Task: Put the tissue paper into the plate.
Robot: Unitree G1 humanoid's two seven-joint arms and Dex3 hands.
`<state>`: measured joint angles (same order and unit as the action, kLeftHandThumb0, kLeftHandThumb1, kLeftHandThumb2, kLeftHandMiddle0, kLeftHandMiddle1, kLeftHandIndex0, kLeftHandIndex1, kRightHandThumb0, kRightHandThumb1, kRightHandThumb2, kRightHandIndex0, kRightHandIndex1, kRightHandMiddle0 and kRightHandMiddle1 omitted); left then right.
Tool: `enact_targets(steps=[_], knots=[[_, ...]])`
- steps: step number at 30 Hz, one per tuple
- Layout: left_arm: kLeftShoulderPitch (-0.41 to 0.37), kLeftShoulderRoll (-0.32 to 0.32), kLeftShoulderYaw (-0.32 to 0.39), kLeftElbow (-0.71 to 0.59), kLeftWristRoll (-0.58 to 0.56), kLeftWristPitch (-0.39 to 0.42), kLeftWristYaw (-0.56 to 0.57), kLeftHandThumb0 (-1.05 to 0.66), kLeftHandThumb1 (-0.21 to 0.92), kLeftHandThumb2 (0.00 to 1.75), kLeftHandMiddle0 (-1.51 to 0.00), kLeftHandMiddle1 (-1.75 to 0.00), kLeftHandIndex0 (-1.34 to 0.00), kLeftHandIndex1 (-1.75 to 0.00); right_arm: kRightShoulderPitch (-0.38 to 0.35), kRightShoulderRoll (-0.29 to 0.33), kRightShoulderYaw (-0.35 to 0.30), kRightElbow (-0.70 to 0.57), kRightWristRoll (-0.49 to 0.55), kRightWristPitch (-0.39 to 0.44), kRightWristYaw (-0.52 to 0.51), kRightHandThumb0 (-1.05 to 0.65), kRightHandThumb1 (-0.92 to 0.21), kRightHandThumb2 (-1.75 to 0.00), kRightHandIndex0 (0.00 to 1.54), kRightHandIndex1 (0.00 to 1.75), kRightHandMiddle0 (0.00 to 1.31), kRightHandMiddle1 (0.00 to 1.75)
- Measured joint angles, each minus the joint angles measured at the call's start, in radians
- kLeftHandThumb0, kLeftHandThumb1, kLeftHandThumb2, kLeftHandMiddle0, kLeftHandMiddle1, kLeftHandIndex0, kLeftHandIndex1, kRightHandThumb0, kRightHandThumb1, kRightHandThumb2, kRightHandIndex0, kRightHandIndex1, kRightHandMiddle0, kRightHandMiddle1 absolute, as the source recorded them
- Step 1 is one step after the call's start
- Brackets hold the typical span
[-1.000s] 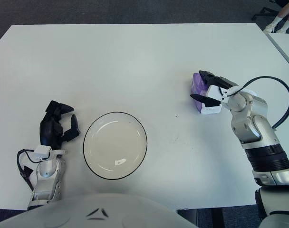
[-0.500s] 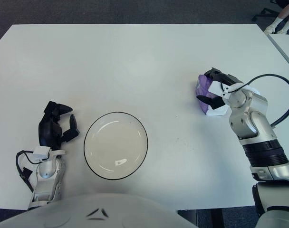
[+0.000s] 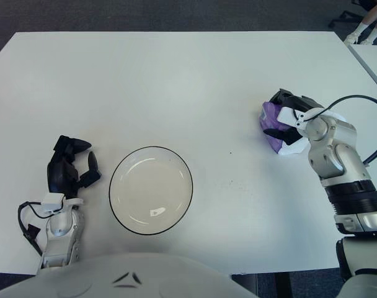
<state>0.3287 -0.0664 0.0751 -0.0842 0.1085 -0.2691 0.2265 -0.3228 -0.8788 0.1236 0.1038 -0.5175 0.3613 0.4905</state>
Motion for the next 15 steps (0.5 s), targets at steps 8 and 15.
enact_targets(steps=[8, 15], knots=[[0.006, -0.003, 0.002, -0.006, 0.005, -0.002, 0.004, -0.45, 0.41, 1.21, -1.03, -1.75, -0.53, -1.75, 0.023, 0.016, -0.024, -0.002, 0.014, -0.031, -0.064, 0.0, -0.13, -1.51, 0.76, 1.67, 0.54, 1.74], [0.017, -0.01, 0.004, -0.009, 0.004, -0.014, 0.004, -0.46, 0.39, 1.24, -1.06, -1.75, -0.55, -1.75, 0.112, 0.084, -0.102, -0.087, 0.03, -0.087, -0.213, 0.0, -0.08, -1.54, 0.87, 1.56, 0.56, 1.75]])
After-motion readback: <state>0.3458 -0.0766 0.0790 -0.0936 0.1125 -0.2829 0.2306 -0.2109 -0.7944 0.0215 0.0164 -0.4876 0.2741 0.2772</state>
